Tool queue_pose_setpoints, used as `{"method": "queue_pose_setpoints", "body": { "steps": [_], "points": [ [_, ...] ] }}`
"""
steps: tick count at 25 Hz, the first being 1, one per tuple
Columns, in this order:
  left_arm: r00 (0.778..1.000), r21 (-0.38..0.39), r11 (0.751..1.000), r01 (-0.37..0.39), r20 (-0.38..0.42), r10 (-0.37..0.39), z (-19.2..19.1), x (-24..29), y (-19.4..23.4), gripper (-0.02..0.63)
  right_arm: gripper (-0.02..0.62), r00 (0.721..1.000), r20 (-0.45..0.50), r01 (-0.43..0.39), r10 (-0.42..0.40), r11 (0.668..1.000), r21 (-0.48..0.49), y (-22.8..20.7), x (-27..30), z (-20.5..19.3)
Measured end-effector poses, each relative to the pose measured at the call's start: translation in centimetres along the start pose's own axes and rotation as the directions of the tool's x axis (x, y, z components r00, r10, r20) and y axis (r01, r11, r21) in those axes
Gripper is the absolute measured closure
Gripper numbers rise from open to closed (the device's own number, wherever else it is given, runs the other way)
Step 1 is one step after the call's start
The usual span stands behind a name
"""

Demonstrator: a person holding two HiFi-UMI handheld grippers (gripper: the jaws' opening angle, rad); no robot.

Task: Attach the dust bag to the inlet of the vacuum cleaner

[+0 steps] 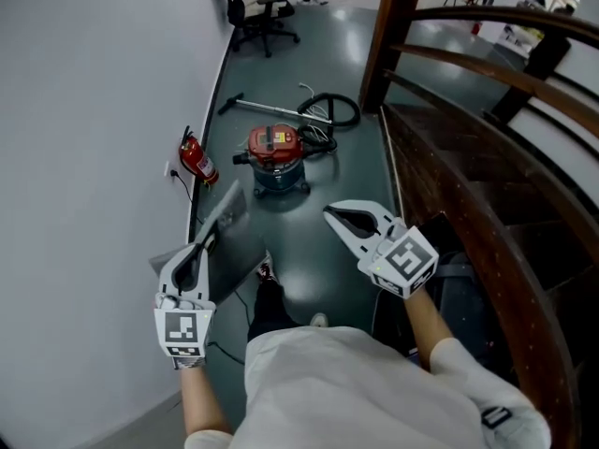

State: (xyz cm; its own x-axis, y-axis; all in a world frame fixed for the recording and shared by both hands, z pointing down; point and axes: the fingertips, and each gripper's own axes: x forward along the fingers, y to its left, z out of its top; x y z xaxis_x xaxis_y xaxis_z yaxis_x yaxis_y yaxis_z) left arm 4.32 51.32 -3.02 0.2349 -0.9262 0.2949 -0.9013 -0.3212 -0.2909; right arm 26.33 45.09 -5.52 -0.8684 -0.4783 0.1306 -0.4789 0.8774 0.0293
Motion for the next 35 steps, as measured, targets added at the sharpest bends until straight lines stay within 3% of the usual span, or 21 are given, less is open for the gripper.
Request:
{"method": "queue_pose_setpoints", "body": {
  "steps": [6, 15, 21, 28, 35],
  "points": [
    [1.000, -0.023, 1.000, 0.009, 0.015, -0.008, -1.0, 5.9, 4.8, 0.583, 0.568, 0.999, -0.027, 0.042, -0.042, 0.999, -0.003, -4.2, 5.1, -0.6],
    [0.999, -0.015, 0.999, 0.046, 0.020, -0.045, -0.8, 13.3, 12.5, 0.583, 0.568, 0.988, -0.004, 0.155, -0.155, 0.987, -0.049, -10.2, 13.2, 1.9],
    [0.998, -0.028, 0.998, 0.059, 0.017, -0.058, -1.1, 16.7, 16.7, 0.583, 0.568, 0.985, -0.034, 0.169, -0.169, 0.986, -0.005, -12.8, 17.2, 2.2],
    [0.997, -0.032, 0.996, 0.079, 0.016, -0.078, -1.8, 20.6, 21.0, 0.583, 0.568, 0.980, -0.068, 0.184, -0.185, 0.983, -0.026, -15.3, 22.4, 2.0],
    [0.994, -0.044, 0.993, 0.111, 0.004, -0.111, -3.0, 24.4, 24.9, 0.583, 0.566, 0.972, -0.059, 0.228, -0.226, 0.973, 0.032, -18.1, 27.3, 1.9]
  ]
}}
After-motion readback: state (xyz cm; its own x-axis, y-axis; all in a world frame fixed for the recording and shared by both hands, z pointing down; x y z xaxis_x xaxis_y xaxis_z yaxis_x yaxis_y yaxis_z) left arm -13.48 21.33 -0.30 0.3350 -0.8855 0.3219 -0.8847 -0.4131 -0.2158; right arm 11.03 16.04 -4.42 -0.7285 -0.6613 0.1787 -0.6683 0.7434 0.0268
